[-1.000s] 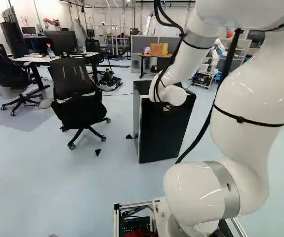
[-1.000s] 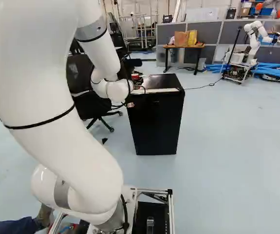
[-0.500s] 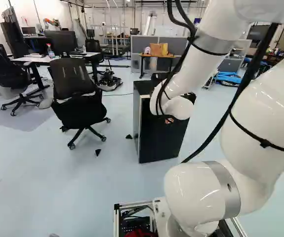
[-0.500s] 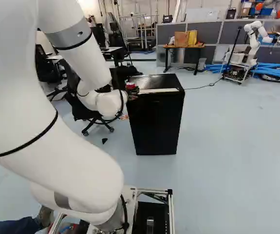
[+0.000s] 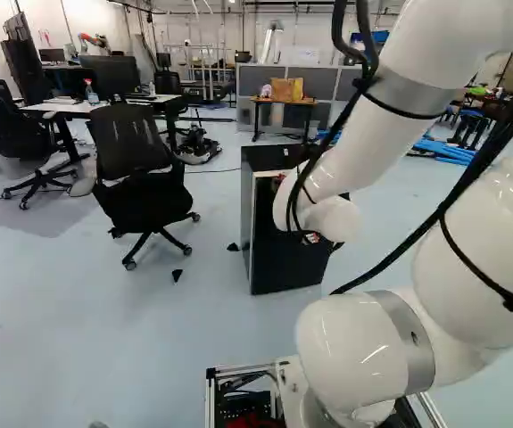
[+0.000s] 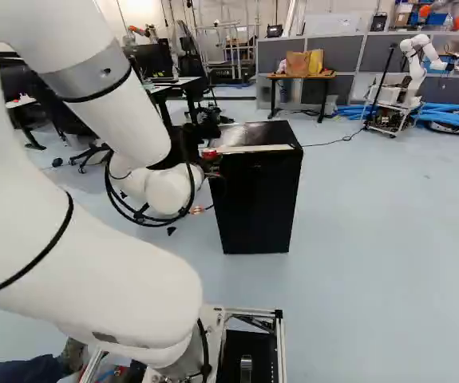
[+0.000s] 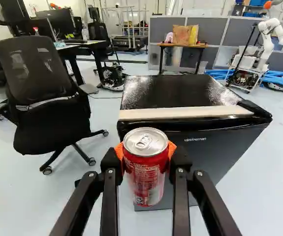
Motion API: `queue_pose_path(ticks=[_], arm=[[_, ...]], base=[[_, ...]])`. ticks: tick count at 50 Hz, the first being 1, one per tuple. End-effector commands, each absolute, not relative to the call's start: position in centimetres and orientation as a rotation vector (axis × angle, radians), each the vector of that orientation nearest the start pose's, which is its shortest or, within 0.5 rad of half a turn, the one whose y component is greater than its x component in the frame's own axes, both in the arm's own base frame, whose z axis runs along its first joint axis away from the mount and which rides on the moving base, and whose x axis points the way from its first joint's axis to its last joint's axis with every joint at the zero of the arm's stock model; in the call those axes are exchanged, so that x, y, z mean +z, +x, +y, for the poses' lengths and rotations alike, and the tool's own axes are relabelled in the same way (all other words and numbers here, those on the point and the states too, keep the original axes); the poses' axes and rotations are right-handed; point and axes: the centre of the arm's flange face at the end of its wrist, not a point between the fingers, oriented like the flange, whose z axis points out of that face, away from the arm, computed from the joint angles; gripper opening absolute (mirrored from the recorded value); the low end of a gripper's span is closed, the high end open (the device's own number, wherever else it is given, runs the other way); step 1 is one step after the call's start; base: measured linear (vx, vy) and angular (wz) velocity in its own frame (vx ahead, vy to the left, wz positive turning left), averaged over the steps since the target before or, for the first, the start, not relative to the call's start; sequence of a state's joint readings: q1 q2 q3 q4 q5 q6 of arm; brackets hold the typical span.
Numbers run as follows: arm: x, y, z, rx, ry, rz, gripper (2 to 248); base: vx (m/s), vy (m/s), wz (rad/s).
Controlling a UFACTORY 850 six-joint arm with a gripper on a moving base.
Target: Grab a drink from the fridge
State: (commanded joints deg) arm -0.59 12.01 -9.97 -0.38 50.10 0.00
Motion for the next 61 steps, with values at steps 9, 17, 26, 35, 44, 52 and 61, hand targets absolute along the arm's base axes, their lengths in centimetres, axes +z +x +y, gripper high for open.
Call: queue_pose_path(ticks=[9,17,26,35,44,52,61], arm=[[37.4,29.0,-0.2,-1.84,-2.55,0.002,100],[37.0,28.1,-0.1,-1.833,-2.553,0.001,100],[36.7,27.4,0.0,-1.827,-2.556,0.0,100],[36.6,27.1,0.0,-1.825,-2.557,0.0,100],[36.6,27.0,0.0,-1.824,-2.558,0.0,100],[36.6,27.0,0.0,-1.824,-2.558,0.0,100],[36.6,27.0,0.0,-1.824,-2.558,0.0,100]], base=[[0.0,0.0,0.0],[0.0,0.0,0.0],[0.0,0.0,0.0],[0.0,0.0,0.0],[0.0,0.0,0.0],[0.0,0.0,0.0],[0.0,0.0,0.0]])
